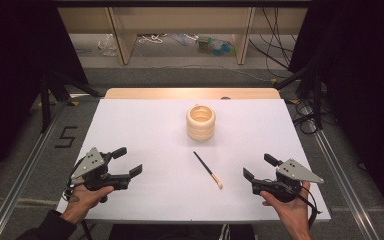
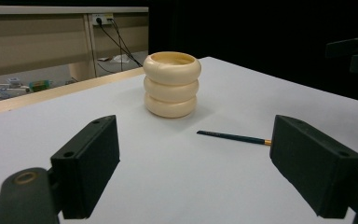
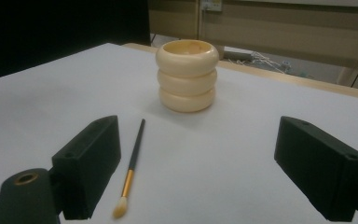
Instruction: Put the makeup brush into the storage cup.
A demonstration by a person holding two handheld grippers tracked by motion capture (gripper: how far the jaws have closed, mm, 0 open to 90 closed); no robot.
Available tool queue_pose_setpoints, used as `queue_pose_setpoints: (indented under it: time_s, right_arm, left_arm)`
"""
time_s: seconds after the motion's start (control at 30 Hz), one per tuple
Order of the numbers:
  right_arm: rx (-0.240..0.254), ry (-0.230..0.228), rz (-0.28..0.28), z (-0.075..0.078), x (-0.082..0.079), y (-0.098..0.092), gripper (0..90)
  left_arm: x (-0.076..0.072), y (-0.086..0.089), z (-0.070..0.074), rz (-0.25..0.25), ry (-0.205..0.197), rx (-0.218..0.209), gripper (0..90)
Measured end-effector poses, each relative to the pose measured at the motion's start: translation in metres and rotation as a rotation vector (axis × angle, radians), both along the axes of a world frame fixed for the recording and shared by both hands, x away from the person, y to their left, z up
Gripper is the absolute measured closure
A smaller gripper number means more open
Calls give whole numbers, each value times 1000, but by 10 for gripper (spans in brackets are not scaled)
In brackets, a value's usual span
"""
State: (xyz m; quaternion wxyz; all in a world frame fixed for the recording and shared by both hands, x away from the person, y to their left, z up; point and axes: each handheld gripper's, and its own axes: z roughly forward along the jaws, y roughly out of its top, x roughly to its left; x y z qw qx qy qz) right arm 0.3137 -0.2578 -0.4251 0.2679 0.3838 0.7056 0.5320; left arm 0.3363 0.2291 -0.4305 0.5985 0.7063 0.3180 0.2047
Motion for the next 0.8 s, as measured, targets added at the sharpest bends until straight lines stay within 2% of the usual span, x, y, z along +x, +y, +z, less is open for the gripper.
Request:
queue_pose_setpoints:
  time_s: [0.23, 0.27, 0.33, 0.43, 0.47, 0.53, 0.57, 0.8]
  right_arm:
    - [-16, 2, 2, 2, -1, 0, 155]
    - [-22, -16, 4, 2, 0, 0, 155]
    - [-32, 5, 10, 3, 0, 2, 155]
    - [-51, 11, 20, 3, 1, 3, 155]
    - [-38, 4, 24, 2, 3, 4, 155]
    - [-43, 1, 25, 2, 4, 5, 156]
    - [-72, 21, 16, 4, 2, 4, 156]
    - [-70, 9, 24, 4, 6, 8, 157]
  left_arm:
    - [0, -1, 0, 0, 4, -1, 153]
    - [0, 0, 0, -1, 2, 1, 153]
    - [0, -1, 0, -1, 4, 4, 153]
    - [0, -1, 0, 1, 6, 8, 153]
    - [1, -1, -1, 0, 5, 4, 153]
    - [0, -1, -1, 2, 7, 8, 153]
    - [0, -1, -1, 1, 7, 9, 154]
    - [0, -1, -1, 1, 7, 8, 153]
